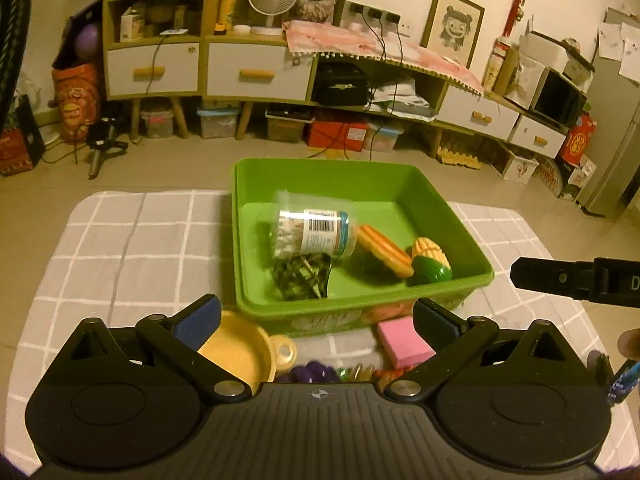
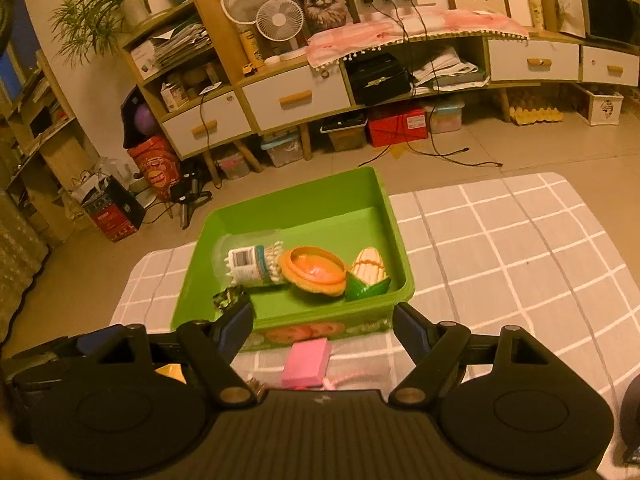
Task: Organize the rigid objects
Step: 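Move both tools away from the bin back toward the remaining toys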
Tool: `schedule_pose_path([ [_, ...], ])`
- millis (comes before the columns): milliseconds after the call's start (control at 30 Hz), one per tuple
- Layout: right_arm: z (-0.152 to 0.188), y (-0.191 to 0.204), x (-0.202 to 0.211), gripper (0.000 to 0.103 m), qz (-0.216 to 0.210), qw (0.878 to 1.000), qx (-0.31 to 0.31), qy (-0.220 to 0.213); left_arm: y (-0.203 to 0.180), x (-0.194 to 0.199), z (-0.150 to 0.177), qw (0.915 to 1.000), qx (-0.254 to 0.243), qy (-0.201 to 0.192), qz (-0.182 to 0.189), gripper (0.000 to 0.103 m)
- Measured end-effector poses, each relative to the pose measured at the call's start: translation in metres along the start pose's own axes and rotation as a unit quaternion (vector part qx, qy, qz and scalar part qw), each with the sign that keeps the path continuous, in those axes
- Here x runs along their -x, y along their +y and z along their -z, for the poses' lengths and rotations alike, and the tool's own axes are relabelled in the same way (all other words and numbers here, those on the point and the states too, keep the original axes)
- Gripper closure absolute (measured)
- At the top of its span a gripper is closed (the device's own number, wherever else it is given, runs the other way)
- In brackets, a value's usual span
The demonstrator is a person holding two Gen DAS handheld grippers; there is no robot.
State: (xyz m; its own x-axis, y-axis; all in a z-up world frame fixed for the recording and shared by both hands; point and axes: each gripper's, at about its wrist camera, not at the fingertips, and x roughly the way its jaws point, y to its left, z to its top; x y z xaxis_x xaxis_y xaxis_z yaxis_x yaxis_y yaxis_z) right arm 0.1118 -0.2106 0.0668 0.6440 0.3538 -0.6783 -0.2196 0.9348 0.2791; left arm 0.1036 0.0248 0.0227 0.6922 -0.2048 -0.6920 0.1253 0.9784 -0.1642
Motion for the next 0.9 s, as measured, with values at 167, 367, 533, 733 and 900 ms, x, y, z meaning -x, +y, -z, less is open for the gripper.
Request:
schedule_pose_path([
  [167,0.013,0.0,0.008,0.039,-0.008,1.0,-0.001,0.0,0.0,0.008,0.012,1.0,-0.009,-0.002,-0.001,0.002],
  [367,0.028,0.002,0.012,0.039,0.003,1.0,0.016,-0.003,0.002,0.017,0.029,0.9999,-0.006,-0.011,0.004,0.002],
  [533,0.044,0.0,0.011,0.038,-0.007,1.0,0.016,-0.003,0.004,0.02,0.035,0.9998,-0.004,-0.02,0.009,0.002],
  [733,0.06,0.0,0.009,0.038,-0.012,0.999,0.039,-0.001,0.006,0.021,0.046,0.9996,-0.011,-0.024,0.012,0.002],
  [900,0.079,0.002,0.008,0.037,-0.022,0.998,0.065,0.008,0.011,0.024,0.057,0.9992,-0.024,-0.031,-0.002,0.002],
])
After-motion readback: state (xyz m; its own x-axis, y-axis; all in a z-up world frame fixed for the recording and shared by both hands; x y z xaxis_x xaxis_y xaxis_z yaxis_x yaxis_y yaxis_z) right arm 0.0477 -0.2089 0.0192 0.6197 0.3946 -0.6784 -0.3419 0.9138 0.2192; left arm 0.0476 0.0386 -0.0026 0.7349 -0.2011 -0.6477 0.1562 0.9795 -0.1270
